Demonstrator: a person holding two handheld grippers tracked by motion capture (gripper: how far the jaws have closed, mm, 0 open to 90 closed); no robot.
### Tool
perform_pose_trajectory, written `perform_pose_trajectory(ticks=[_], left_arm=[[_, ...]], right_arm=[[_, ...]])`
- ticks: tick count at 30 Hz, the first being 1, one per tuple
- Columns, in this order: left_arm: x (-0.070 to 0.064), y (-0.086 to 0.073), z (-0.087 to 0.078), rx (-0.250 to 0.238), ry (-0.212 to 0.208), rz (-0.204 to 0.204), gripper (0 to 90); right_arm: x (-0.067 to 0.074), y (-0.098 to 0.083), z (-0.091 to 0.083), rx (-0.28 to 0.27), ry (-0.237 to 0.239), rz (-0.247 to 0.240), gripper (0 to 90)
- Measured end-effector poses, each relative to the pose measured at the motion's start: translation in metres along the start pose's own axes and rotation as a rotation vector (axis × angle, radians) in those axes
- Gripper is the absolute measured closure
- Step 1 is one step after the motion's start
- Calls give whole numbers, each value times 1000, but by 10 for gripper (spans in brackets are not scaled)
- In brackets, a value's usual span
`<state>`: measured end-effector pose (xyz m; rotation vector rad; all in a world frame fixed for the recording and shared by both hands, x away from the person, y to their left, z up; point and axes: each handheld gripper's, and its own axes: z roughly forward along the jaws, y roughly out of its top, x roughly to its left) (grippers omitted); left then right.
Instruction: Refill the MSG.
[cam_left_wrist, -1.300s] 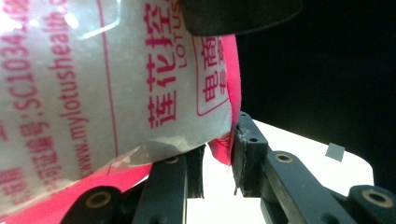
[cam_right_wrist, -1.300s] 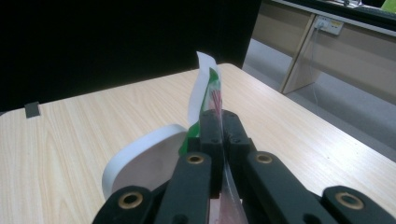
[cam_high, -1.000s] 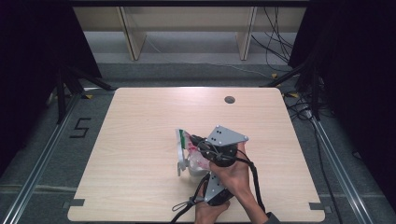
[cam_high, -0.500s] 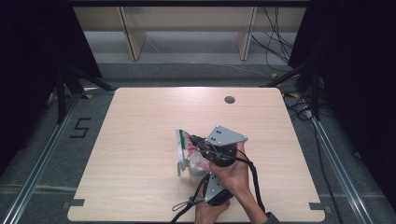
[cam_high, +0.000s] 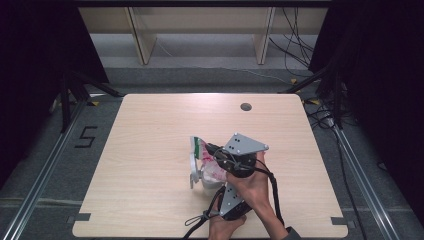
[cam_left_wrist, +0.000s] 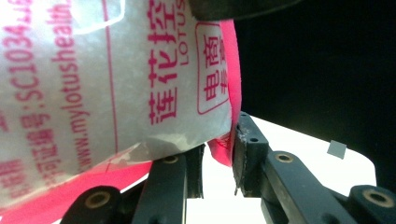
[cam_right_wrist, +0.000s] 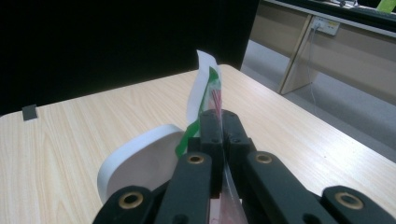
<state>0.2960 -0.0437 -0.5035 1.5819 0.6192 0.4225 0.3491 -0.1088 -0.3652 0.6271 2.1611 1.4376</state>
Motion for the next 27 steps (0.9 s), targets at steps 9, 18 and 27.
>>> perform_pose_trajectory(ticks=[9,18,27], left_arm=[[2,-5,2,16,-14,-2,730],[5,-9,2,80,-7,8,703],[6,-10,-1,131,-4,21,657]], right_arm=[[-6,0,-7,5,16,14,900],[-15,-2,-22,-13,-11,21,900],[-26,-9,-40,-46,-1,98,900]])
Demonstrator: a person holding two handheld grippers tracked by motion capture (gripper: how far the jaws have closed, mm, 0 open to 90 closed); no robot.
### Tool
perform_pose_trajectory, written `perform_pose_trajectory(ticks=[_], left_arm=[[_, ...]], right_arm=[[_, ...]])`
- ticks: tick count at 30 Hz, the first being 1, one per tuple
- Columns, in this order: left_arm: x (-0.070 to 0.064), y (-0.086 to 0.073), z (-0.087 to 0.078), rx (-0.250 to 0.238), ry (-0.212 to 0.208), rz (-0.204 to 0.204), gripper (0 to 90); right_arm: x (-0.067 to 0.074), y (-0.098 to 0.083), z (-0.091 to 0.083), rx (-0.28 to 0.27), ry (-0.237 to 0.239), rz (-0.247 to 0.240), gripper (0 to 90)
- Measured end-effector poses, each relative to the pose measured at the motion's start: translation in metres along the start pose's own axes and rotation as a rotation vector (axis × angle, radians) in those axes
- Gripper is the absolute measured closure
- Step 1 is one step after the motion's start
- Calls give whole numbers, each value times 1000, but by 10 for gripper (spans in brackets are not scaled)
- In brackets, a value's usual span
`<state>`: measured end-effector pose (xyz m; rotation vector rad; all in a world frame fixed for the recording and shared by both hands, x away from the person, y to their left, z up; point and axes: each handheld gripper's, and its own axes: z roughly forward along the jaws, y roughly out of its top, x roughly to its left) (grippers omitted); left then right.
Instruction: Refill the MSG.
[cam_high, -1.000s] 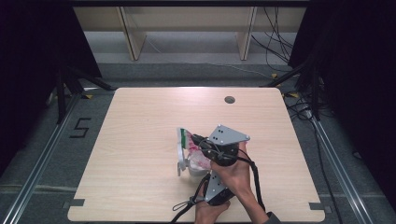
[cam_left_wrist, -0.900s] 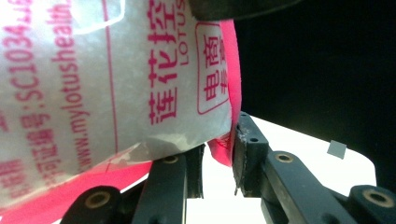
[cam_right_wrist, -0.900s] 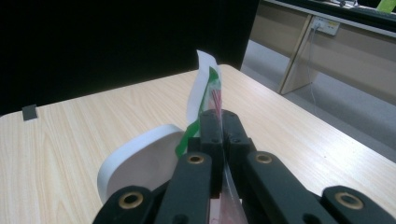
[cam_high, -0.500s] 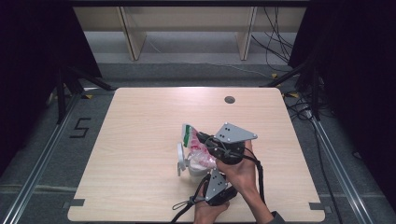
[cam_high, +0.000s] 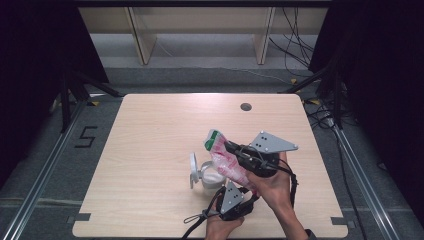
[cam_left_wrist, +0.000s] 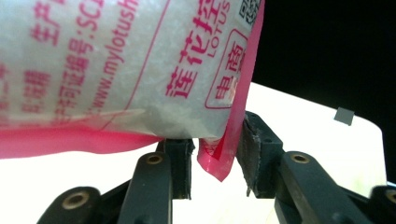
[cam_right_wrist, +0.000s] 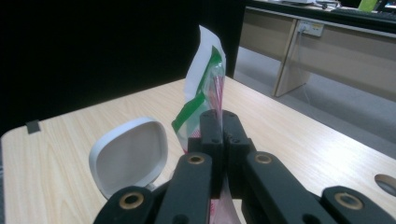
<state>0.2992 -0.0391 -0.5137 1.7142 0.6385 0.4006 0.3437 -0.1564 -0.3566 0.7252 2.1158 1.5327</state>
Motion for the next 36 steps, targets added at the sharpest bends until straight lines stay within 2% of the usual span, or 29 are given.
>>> perform_pose_trajectory(ticks=[1,2,3,4,5,7,8,9,10,11,15,16,17,18,19,21,23,24,25,26,27,29,31,33,34,35,36], left_arm=[[0,0,0,-1,-10,-5,654],[0,0,0,2,-8,-18,648],[-1,0,0,2,-7,-26,638],[0,-1,-1,13,-8,-19,623],[-1,-1,-1,19,-7,-17,616],[-1,-1,-1,27,-1,-21,605],[-1,0,-2,41,4,-17,591],[-1,0,-2,45,4,-18,579],[-1,-1,-2,50,8,-23,566],[0,-1,-4,55,10,-27,553],[2,-1,-6,51,-4,-45,502],[4,1,-8,52,-10,-7,478],[3,1,-8,52,-20,-15,453],[0,1,-12,84,-14,-44,433],[0,1,-13,92,-15,-46,425],[-1,0,-15,85,-23,-72,408],[0,-1,-20,115,-24,-59,384],[-1,-3,-21,100,-36,-87,376],[0,-3,-23,106,-32,-86,371],[0,-4,-26,114,-20,-85,371],[1,-5,-27,113,-33,-83,369],[0,-6,-31,113,-25,-82,364],[-1,-8,-34,109,-25,-84,363],[0,-10,-36,111,-21,-93,356],[1,-10,-38,117,-26,-81,353],[1,-10,-41,122,-19,-84,353],[3,-10,-42,123,-12,-75,351]], right_arm=[[-3,0,-2,-4,9,-4,900],[-3,-1,-3,-11,5,4,900],[-4,-2,-4,-13,21,17,900],[-4,-2,-7,-4,23,42,900],[-6,-3,-9,-5,23,36,900],[-10,-5,-13,-13,16,63,900],[-13,-6,-13,-35,25,53,900],[-14,-7,-17,-36,29,79,900],[-16,-9,-17,-48,40,83,900],[-17,-10,-20,-51,40,118,900],[-25,-13,-28,-91,47,138,900],[-26,-13,-29,-91,39,142,900],[-27,-14,-30,-94,46,151,900],[-29,-15,-32,-103,39,143,900],[-28,-15,-32,-101,42,177,900],[-30,-17,-32,-110,46,160,900],[-32,-18,-33,-112,43,169,900],[-32,-19,-33,-115,30,166,900],[-33,-20,-32,-118,43,179,900],[-33,-21,-33,-101,30,191,900],[-35,-22,-32,-109,28,174,900],[-35,-24,-31,-106,29,181,900],[-38,-26,-30,-114,18,155,900],[-39,-29,-29,-90,17,185,900],[-39,-31,-29,-92,25,205,900],[-42,-33,-28,-98,22,192,900],[-42,-36,-28,-100,20,200,900]])
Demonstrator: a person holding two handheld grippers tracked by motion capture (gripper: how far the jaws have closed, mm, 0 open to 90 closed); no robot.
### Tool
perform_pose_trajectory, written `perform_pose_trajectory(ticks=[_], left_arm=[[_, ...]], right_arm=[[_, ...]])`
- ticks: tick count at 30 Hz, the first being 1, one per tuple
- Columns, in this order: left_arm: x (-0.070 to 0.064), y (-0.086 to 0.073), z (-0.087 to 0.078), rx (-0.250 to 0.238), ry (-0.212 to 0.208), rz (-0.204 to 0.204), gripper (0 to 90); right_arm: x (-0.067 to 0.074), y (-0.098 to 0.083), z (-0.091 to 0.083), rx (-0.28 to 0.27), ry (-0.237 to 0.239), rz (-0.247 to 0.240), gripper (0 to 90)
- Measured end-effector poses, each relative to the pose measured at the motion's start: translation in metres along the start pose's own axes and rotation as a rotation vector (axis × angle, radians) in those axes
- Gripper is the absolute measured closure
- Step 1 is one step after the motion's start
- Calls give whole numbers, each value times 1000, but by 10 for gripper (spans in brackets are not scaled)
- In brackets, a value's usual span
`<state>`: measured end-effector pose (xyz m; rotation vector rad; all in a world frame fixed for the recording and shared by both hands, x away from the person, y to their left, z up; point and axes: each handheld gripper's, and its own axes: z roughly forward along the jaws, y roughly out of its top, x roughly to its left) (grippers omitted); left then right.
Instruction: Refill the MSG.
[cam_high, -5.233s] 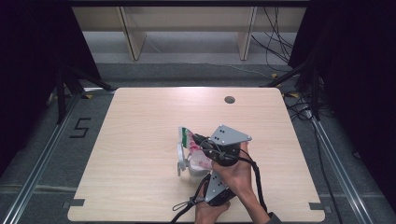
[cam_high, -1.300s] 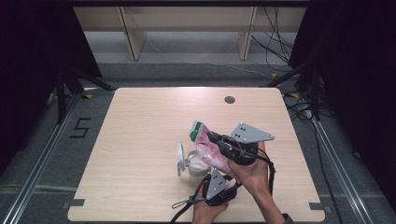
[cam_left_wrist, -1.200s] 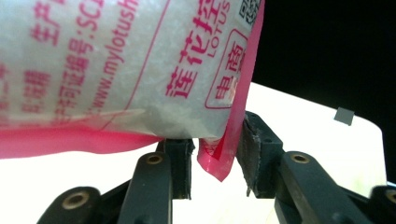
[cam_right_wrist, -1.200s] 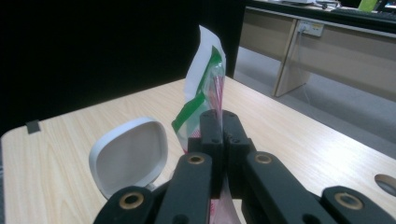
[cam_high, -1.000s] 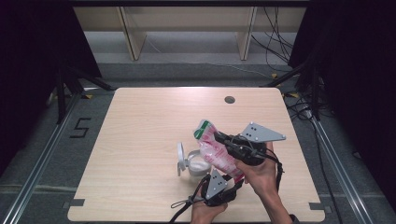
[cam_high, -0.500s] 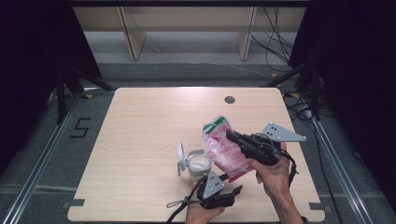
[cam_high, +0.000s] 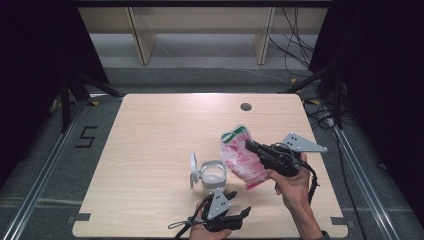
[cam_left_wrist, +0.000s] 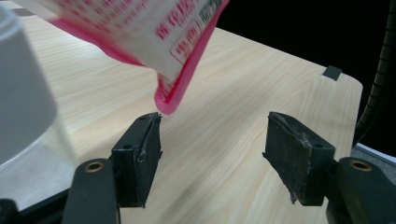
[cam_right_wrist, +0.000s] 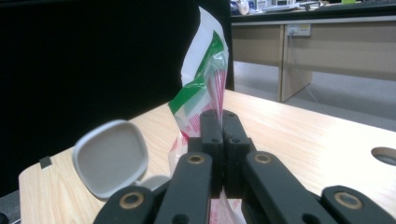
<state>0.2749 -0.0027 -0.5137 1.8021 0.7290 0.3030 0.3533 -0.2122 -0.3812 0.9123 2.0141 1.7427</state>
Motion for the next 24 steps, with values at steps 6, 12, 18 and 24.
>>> perform_pose_trajectory(ticks=[6,12,18,24], left_arm=[[1,1,-4,-27,3,-9,349],[2,1,-5,-9,6,-4,349],[4,0,-5,-18,9,-5,352],[4,0,-6,-13,2,-1,352]], right_arm=[[-9,-16,-10,42,-21,25,900],[-15,-19,-27,46,-43,35,900],[-20,-24,-42,37,-71,35,900],[-26,-30,-55,30,-106,56,900]])
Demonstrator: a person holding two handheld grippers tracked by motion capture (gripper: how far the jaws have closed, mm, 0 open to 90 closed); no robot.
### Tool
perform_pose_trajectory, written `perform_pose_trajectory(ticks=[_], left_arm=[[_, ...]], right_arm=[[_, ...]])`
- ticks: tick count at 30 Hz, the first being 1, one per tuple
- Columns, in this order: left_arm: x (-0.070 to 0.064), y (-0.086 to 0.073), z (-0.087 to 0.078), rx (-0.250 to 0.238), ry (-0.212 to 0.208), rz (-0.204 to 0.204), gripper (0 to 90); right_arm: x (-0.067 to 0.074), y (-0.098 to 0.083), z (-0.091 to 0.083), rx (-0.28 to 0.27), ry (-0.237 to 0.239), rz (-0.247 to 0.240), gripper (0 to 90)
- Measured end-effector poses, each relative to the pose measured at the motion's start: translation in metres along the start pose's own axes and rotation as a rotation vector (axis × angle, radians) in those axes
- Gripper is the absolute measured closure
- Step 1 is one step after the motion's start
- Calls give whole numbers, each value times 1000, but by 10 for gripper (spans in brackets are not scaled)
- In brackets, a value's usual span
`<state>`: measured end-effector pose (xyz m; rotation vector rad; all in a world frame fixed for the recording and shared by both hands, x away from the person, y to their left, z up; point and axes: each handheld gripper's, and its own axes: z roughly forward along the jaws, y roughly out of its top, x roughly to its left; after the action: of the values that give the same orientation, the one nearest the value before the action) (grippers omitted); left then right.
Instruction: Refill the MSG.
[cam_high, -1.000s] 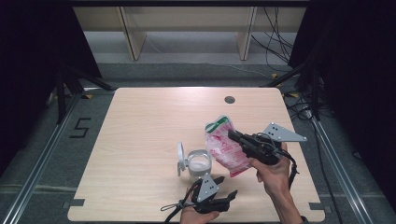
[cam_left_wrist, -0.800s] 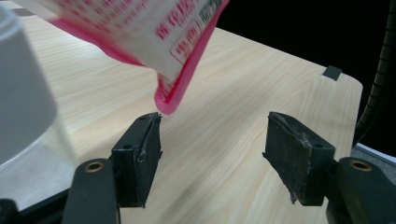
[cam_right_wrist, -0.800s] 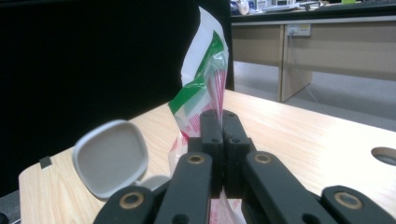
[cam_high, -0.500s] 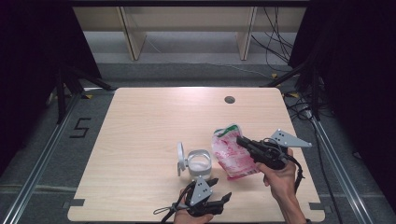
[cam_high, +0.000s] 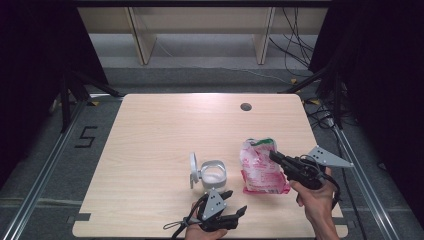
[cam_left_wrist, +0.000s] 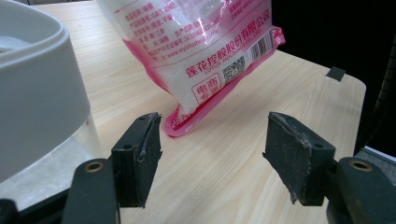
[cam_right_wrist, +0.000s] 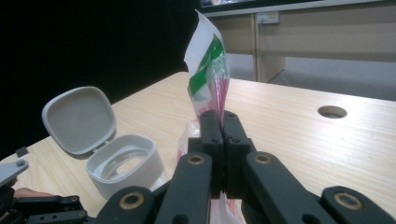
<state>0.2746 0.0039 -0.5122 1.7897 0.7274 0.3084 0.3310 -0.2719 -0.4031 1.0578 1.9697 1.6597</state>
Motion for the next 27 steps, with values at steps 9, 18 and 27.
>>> perform_pose_trajectory(ticks=[9,18,27], left_arm=[[3,1,1,19,1,51,353],[0,0,-1,23,11,23,355],[-1,1,0,7,-4,13,354]], right_arm=[[-8,-2,-2,15,-46,-27,900],[-7,-2,1,16,-68,-39,900],[-11,-3,2,39,-92,-78,900]])
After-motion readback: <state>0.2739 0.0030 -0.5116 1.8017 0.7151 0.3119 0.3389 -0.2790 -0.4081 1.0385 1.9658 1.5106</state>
